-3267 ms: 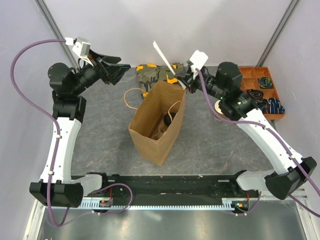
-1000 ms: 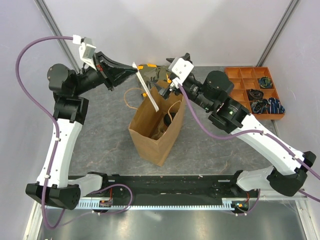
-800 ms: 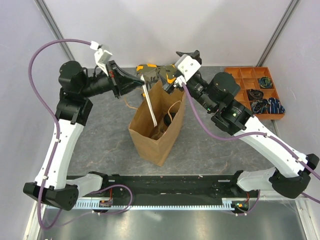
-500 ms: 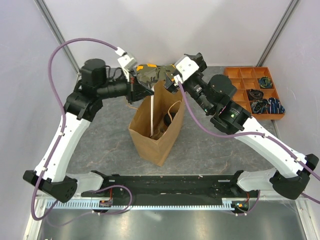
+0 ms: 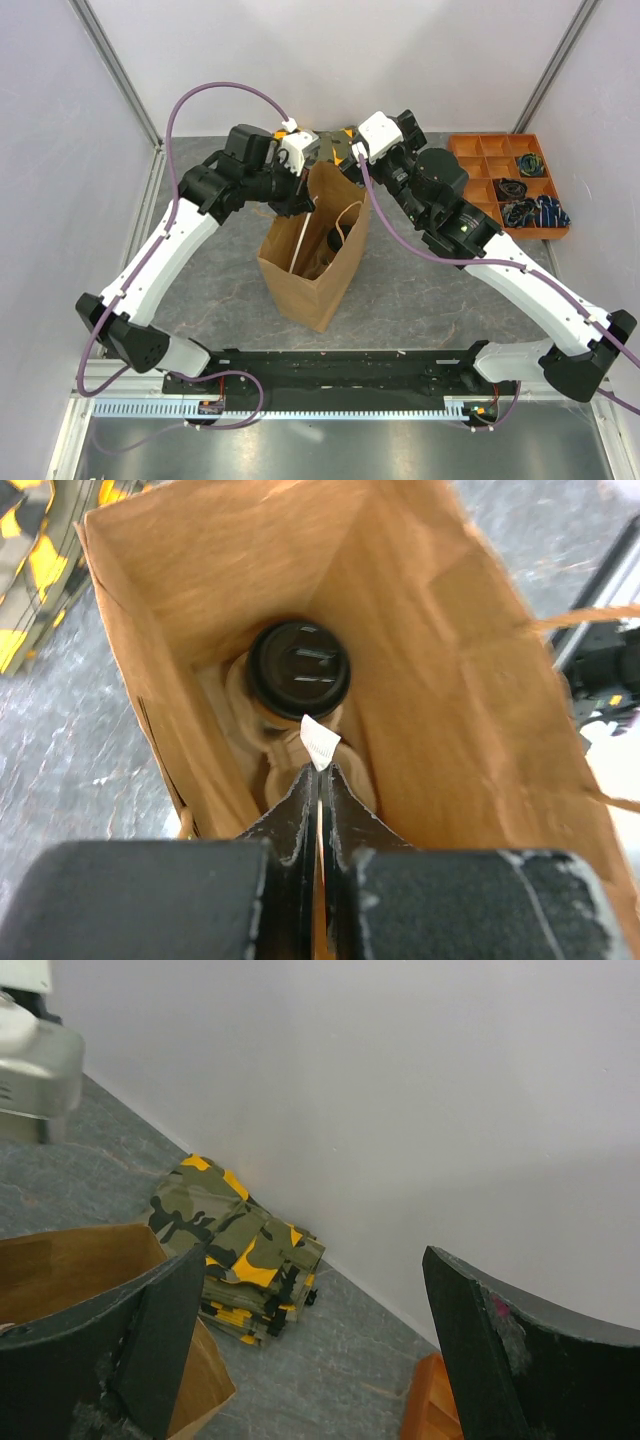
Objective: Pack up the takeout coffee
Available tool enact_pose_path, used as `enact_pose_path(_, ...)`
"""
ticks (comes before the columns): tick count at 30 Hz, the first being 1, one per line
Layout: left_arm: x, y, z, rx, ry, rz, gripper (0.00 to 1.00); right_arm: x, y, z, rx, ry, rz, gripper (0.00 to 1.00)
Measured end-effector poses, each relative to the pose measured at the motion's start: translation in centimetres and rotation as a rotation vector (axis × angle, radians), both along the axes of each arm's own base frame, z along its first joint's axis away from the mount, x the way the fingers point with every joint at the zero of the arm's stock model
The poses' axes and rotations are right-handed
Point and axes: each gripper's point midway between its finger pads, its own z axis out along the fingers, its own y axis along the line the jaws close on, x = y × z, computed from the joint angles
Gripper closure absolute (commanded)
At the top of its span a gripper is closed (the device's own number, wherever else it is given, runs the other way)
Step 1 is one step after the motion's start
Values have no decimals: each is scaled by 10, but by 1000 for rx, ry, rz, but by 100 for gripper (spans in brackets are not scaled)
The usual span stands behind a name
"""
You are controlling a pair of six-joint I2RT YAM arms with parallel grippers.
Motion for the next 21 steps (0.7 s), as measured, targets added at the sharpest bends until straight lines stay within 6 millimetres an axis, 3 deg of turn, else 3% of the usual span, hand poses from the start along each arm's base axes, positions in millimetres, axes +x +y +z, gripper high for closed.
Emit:
enact_pose_path(6,6,-3,-20,62,40,19,82,-1,-3,-2,0,3,-4,2)
enact_pose_path(13,4,-8,-22,80,30,13,59,2,-8,-3,-1,6,-20,2)
enact_pose_path(18,8,-10,-8,69,-4,20,52,4,-10,-3,2,7,-25,2)
enact_pose_path(21,11,-11,16,42,-54,19,45,5,-12,-4,9,11,-29,2)
